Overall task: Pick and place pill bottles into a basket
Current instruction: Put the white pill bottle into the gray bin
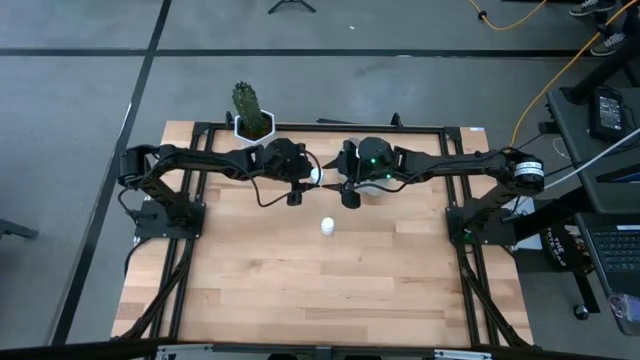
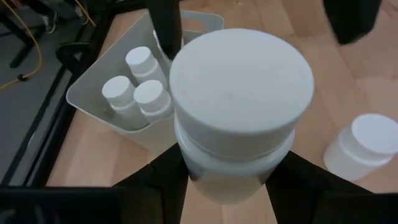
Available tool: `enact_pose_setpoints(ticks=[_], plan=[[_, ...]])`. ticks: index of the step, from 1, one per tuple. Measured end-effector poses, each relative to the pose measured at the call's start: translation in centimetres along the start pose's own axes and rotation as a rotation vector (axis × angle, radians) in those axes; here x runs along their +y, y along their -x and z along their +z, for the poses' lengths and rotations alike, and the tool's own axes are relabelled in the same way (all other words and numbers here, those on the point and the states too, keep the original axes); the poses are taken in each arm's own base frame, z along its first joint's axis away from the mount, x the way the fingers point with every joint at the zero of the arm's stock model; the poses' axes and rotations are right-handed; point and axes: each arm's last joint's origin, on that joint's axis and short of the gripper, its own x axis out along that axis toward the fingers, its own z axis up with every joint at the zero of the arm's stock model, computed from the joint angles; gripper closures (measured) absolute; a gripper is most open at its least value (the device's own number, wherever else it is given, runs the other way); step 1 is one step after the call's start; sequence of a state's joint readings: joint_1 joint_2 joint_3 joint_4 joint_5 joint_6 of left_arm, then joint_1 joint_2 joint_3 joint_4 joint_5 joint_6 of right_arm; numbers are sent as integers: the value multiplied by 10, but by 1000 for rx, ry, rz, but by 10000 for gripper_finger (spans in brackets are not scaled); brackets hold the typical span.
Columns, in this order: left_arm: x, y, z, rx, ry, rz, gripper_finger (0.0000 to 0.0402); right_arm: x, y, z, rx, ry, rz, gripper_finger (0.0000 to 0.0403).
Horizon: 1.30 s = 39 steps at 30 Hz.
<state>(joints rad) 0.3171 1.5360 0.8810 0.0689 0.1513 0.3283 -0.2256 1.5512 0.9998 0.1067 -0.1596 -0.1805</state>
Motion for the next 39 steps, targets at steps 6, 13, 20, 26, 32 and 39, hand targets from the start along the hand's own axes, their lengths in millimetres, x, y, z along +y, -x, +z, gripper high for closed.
enact_pose_setpoints(ticks=[6, 13, 20, 26, 32, 39], plan=[[-1, 0, -2, 16, 2, -6, 231, -1, -6, 5, -8, 5, 0, 130], [-1, 0, -2, 16, 2, -6, 231, -3, -17, 4, 24, 5, 5, 130], [-1, 0, -2, 16, -4, -6, 231, -4, -22, 4, -1, 39, -2, 136], [-1, 0, -2, 14, -5, -5, 231, -4, -23, 5, -8, 40, -4, 169], [-1, 0, -1, 11, -5, -4, 231, -4, -28, 1, -6, 41, -4, 191], [-1, 0, 0, -3, -8, -10, 231, -5, -28, 3, -20, 77, -25, 208]])
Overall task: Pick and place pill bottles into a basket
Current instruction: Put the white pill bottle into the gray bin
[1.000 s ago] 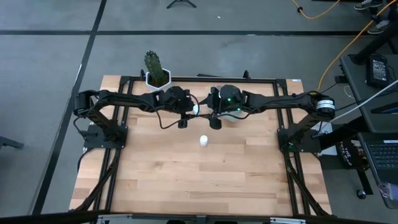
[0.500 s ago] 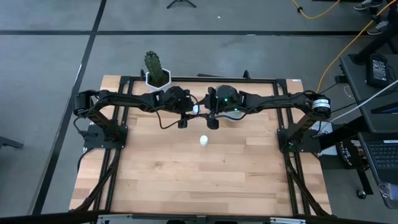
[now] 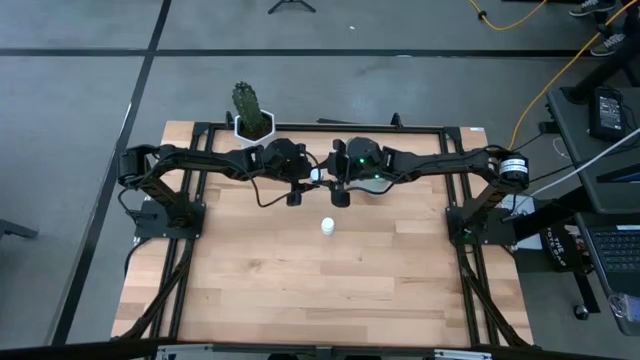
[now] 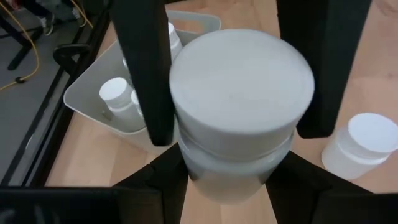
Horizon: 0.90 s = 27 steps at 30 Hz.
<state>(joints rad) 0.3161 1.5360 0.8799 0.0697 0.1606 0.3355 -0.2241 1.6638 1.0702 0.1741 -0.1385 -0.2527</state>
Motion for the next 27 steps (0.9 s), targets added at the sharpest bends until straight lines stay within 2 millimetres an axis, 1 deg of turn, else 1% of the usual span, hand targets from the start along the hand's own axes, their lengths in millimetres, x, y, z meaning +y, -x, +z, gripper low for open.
enact_pose_setpoints(ticks=[7, 11, 16, 20, 24, 27], plan=[[0, 0, 1, -29, -5, -33, 230, 0, 1, 1, 0, 15, -4, 249], [0, 0, 1, -25, -6, -18, 221, 0, 1, 0, 1, 21, -5, 249], [-1, 0, 3, -35, 4, -12, 199, 0, 1, 0, 8, 28, -5, 240], [-4, 0, 5, -31, 12, 8, 186, 1, 0, -3, 32, 36, -1, 249], [-5, 7, 8, -29, -20, 13, 185, 0, 1, -3, 38, 35, 0, 249], [-6, 17, 10, -6, -21, 10, 190, -1, 3, -3, 48, 32, -2, 249]])
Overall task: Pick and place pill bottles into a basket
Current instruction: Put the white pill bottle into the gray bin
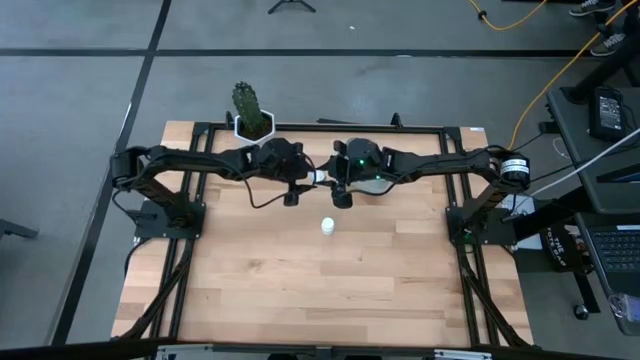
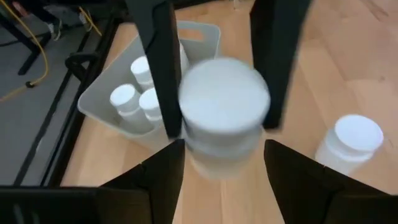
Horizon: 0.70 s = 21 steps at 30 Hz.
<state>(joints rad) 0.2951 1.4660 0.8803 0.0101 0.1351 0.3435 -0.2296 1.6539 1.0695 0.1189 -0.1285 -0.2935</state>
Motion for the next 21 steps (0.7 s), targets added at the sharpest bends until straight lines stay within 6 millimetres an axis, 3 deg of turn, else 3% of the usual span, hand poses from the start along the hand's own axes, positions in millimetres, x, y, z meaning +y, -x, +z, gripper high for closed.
enact_pose_setpoints(ticks=[12, 16, 21], plan=[[-6, 23, -6, 91, -9, -135, 246, -5, 28, 6, 79, -27, -104, 249], [-7, 24, -11, 70, 31, -275, 275, -1, 34, -5, 92, -39, -100, 249], [-11, 20, -27, 84, 53, -263, 320, 1, 37, -19, 91, -68, -125, 249]])
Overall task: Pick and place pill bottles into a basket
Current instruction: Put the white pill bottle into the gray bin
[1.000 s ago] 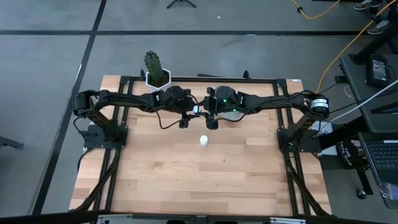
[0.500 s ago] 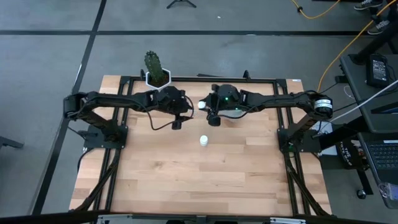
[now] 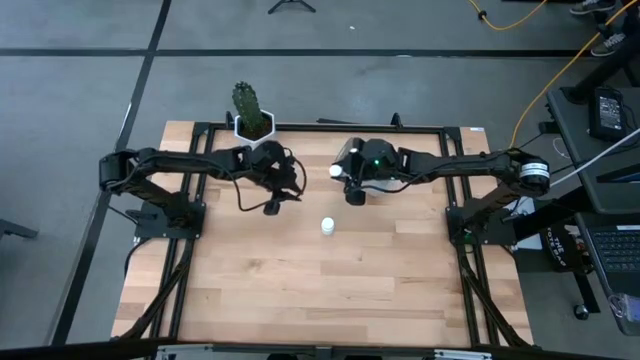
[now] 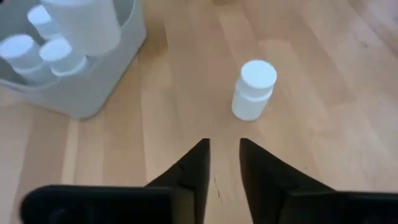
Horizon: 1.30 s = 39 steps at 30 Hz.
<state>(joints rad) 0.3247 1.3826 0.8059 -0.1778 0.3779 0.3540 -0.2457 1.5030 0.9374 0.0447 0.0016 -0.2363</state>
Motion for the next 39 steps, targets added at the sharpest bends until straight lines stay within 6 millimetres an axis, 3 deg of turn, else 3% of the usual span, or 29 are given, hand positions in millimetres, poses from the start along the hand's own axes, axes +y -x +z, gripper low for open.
enact_pose_setpoints(ticks=[8, 18, 26, 34, 39], plan=[[-1, -2, -15, -19, 19, 15, 396, -1, 15, -7, 12, -23, -45, 249], [3, 0, -17, -23, 29, 37, 399, 2, 43, -29, 9, -83, -117, 249], [4, 23, -19, 10, 56, 101, 399, 5, 61, -42, -29, -121, -127, 249], [-3, 41, -17, 9, 68, 116, 399, 7, 58, -66, -61, -145, -244, 249], [-3, 43, -16, 0, 102, 119, 400, 8, 57, -70, -61, -157, -250, 249]])
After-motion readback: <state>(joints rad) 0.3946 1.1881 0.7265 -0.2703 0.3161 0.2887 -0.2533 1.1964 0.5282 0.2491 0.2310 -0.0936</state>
